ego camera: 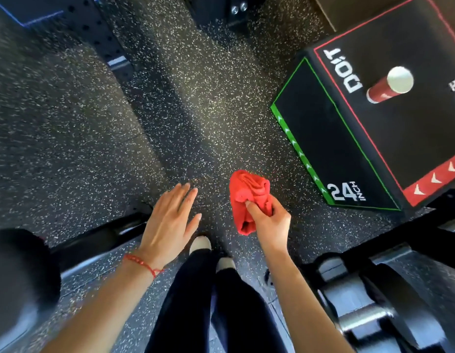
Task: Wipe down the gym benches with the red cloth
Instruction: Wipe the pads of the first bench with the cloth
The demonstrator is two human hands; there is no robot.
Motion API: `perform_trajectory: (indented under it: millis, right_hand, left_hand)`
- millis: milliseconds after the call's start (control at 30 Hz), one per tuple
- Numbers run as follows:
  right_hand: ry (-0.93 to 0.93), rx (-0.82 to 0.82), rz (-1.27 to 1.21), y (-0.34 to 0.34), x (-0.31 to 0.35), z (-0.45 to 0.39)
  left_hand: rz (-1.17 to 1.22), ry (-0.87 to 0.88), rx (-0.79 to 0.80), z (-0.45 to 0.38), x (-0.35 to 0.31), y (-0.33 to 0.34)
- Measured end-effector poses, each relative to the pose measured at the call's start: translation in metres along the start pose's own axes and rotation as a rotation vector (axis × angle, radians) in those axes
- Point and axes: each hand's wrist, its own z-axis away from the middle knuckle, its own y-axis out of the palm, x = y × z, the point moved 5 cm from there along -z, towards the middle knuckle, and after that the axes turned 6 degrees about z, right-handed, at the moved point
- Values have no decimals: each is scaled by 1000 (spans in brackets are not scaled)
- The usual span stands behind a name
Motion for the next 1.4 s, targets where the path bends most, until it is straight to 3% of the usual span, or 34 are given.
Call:
perform_trajectory:
  millis: [267,600,833,1100,1400]
  right_hand:
    - [-82,112,55,23,7,37]
    - [-31,238,11,37,-3,102]
    - [-38,307,-22,67,10,158]
    - [-37,305,-145,99,23,235]
    - [1,342,-167,151,30,303]
  left_hand:
    - [15,-109,-103,55,12,8]
    - [40,-172,-263,134,14,-1]
    - [32,-197,-338,197,48,-20]
    - [25,-98,-412,271,87,-48]
    - [37,-186,-440,345,157,-58]
